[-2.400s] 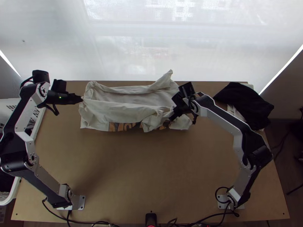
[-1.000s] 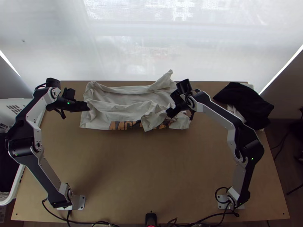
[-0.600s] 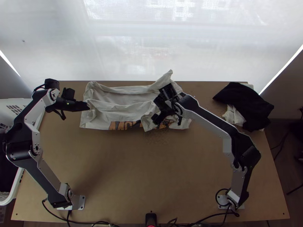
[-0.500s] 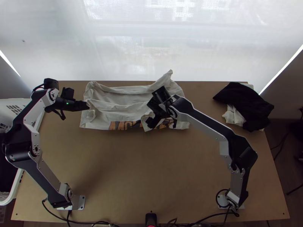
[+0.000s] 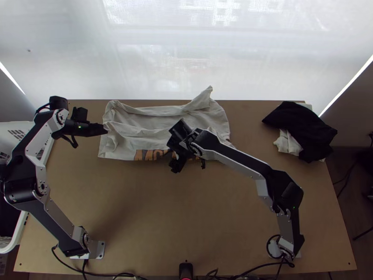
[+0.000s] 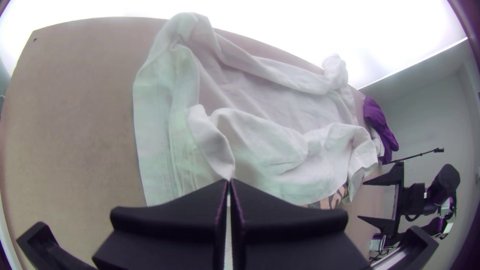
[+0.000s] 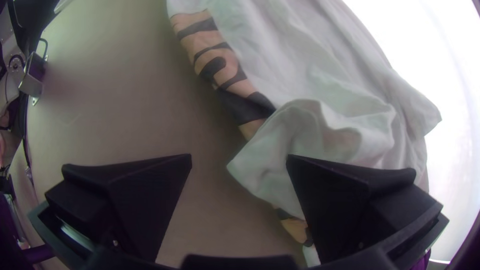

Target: Fold the t-shirt

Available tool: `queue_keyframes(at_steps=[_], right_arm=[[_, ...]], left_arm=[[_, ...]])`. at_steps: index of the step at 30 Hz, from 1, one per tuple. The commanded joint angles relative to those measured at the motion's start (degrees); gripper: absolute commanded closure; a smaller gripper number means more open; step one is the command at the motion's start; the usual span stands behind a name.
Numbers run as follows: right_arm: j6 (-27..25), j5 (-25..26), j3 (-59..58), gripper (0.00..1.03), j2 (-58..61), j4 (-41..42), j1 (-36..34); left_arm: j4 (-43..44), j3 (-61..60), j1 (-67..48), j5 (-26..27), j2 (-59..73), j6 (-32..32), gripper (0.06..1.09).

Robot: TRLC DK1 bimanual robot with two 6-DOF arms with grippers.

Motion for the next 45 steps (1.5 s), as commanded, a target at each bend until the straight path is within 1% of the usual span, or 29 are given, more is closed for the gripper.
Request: queue_keyframes(at_steps=[1,5,6,7,8,9,13,14,16,18,20,34,45], right_arm=[[0.3,-0.1,-3.2,0.16,-0.6,-1.4,2.1],[0.2,-0.1,-3.0,0.16,1.1,-1.3,1.6],[0.2,-0.1,-2.7,0.20,1.6,-1.3,1.4],[0.1,-0.1,-2.5,0.27,2.1,-1.2,1.1],[-0.1,0.0,-2.4,0.32,2.5,-0.8,0.7],[-0.2,0.0,-2.3,0.34,3.0,-0.6,0.3],[0.0,-0.1,-1.2,0.34,5.0,-0.1,-2.1],[0.1,-0.1,-0.9,0.42,5.3,-0.1,-2.5],[0.2,-0.1,-0.2,0.66,5.5,0.6,-3.3],[0.1,0.0,0.3,0.85,5.4,1.3,-3.8],[0.1,0.0,0.8,1.00,5.2,1.2,-4.4],[1.0,0.0,-1.4,1.00,-3.8,0.2,-8.1],[2.6,0.0,-1.7,1.00,-12.7,-0.5,-14.9]], left_arm=[[0.1,0.2,0.5,0.1,0.3,0.1,1.05],[0.1,0.0,0.6,0.2,0.3,0.1,1.05],[0.1,-0.1,0.6,0.3,0.3,0.1,1.05],[0.1,-0.3,0.7,0.3,0.3,0.1,1.05],[0.1,-0.4,0.7,0.4,0.3,0.1,1.05],[0.1,-0.5,0.8,0.6,0.3,0.1,1.05],[0.1,-0.7,1.5,1.1,0.3,0.4,1.05],[0.1,-0.7,1.7,1.2,0.3,0.4,1.05],[0.1,-0.8,1.8,1.3,0.1,0.4,1.05],[0.1,-1.1,1.8,1.4,-0.1,0.5,1.05],[0.1,-1.2,1.8,1.5,-0.4,0.5,1.05],[-1.0,-1.4,2.6,2.0,-3.4,0.5,1.05],[-2.8,-0.6,3.4,3.7,-8.5,0.0,1.05]])
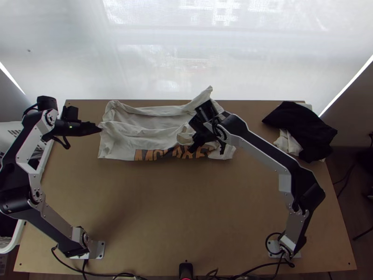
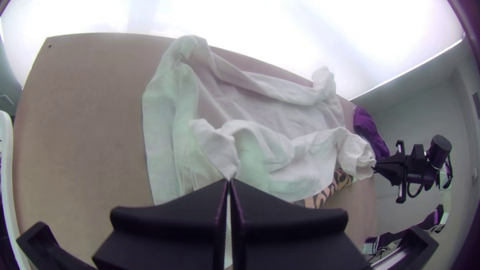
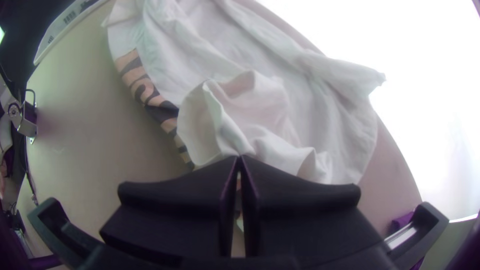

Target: Fold the t-shirt

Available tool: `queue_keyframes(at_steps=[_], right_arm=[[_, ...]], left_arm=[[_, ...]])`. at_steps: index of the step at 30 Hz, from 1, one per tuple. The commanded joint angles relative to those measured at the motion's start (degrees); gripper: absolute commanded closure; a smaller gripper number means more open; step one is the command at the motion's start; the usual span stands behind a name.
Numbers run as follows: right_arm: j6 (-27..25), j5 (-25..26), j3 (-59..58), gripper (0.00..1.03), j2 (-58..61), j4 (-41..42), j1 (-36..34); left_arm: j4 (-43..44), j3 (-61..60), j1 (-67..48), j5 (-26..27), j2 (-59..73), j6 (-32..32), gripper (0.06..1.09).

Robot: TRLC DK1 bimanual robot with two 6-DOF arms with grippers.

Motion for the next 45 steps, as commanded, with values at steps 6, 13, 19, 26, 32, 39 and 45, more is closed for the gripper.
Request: queue_keyframes(at_steps=[6,13,19,26,32,39,45], right_arm=[[1.5,0.0,2.1,1.00,-10.4,-0.2,-9.2],[1.8,0.5,6.9,1.00,-15.2,-0.6,-13.9],[2.0,2.3,10.8,1.00,-19.9,-0.9,-16.4],[2.4,4.1,14.1,1.00,-25.7,-0.9,-18.6],[1.8,5.9,20.5,1.00,-29.1,-2.1,-19.1],[0.7,8.5,27.0,1.00,-32.3,-2.2,-19.0],[-2.3,10.4,32.3,1.00,-34.5,-1.8,-18.9]], left_arm=[[-5.7,6.0,1.1,2.2,-6.9,-0.7,1.05],[-10.3,12.4,1.2,3.4,-10.1,-1.9,1.05],[-11.2,17.4,1.2,3.5,-14.8,-3.4,1.05],[-12.3,26.5,1.9,3.5,-19.2,-5.7,1.05],[-12.3,34.2,3.6,3.4,-22.0,-9.0,1.05],[-9.3,44.1,6.7,3.4,-24.6,-11.6,1.05],[1.4,44.1,11.4,3.0,-30.2,-17.2,1.05]])
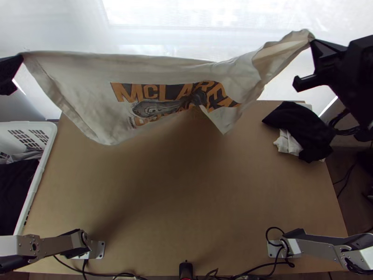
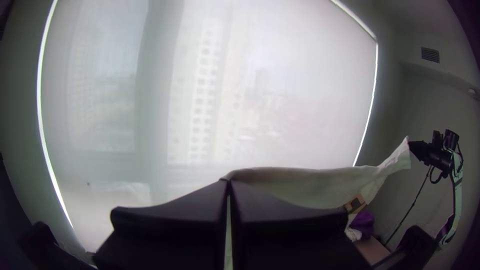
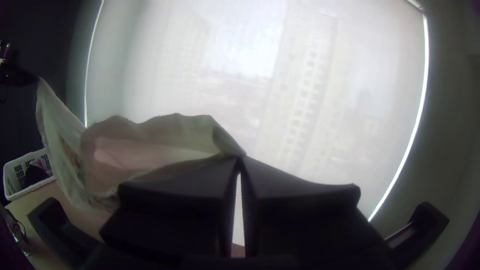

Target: Fold the t-shirt

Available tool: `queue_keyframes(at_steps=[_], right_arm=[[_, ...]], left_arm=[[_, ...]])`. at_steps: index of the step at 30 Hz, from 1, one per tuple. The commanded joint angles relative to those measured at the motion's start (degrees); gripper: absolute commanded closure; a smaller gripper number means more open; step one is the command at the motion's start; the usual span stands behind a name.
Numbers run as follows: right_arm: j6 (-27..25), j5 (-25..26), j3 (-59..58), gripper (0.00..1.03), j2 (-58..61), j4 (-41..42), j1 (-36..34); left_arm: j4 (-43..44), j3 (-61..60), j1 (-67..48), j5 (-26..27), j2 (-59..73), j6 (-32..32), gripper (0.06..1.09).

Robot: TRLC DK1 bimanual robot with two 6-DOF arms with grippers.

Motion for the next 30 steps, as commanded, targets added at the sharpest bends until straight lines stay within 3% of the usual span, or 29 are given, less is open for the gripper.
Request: queue_keyframes(at_steps=[1,8,13,21,25,30], right_arm=[[-2.9,2.3,5.5,1.00,-3.7,1.1,0.1],[-6.7,3.2,5.3,1.00,-9.2,7.0,0.1],[-8.6,3.9,6.6,1.00,-12.6,8.3,-0.1],[-6.8,6.3,3.5,1.00,-17.4,2.5,-1.9],[-4.1,6.2,-3.4,1.00,-18.4,2.5,-2.3],[-2.6,5.7,-14.7,1.00,-18.0,6.0,-2.0]], left_arm=[[10.2,3.1,5.3,-0.5,-5.6,-6.6,1.05],[23.2,2.3,13.9,-0.5,-11.2,-15.3,1.05],[28.2,2.2,15.3,-0.6,-14.9,-17.3,1.05],[25.4,-1.5,14.8,0.8,-20.2,-17.4,1.05],[22.7,-11.9,14.8,4.8,-21.3,-16.5,1.05],[22.3,-25.3,14.0,5.8,-21.2,-16.3,1.05]])
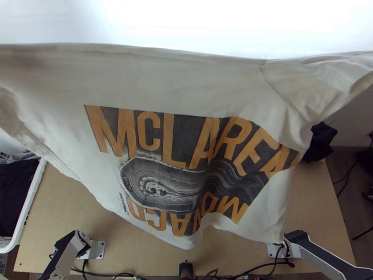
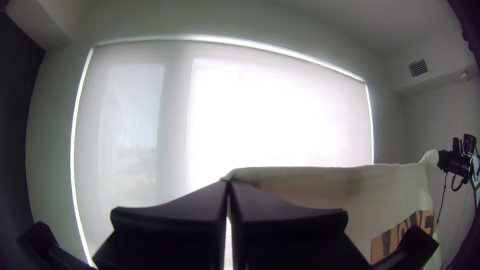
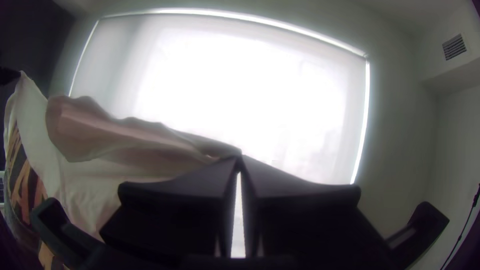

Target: Fold the t-shirt

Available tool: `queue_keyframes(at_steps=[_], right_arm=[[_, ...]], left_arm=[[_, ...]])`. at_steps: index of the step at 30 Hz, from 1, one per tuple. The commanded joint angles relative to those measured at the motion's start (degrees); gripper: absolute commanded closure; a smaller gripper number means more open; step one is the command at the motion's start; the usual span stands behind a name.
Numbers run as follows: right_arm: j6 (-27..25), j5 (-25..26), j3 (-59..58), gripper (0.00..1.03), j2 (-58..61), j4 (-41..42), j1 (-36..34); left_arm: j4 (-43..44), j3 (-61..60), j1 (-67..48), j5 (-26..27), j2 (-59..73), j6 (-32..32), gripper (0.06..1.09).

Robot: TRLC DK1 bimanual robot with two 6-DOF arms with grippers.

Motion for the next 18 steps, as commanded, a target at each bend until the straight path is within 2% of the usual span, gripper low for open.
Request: queue_keyframes(at_steps=[1,7,9,13,18], right_arm=[[2.5,-0.5,-13.8,1.00,-0.4,3.7,0.0],[5.1,-4.8,-23.8,1.00,5.9,10.6,-1.9],[5.4,-6.3,-26.1,1.00,9.0,13.3,-2.9],[7.0,-8.1,-27.0,1.00,16.8,16.2,-4.4],[7.9,-8.8,-27.1,1.00,25.8,19.2,-4.5]], left_arm=[[-1.1,-16.5,-0.9,2.1,-0.8,0.4,1.05],[-1.3,-27.2,-5.1,2.1,2.5,1.2,1.05],[-2.6,-29.6,-8.8,1.9,4.0,3.5,1.05],[-3.3,-32.8,-14.5,1.5,9.8,5.3,1.05],[-2.4,-33.0,-20.1,-1.6,19.2,6.2,1.05]])
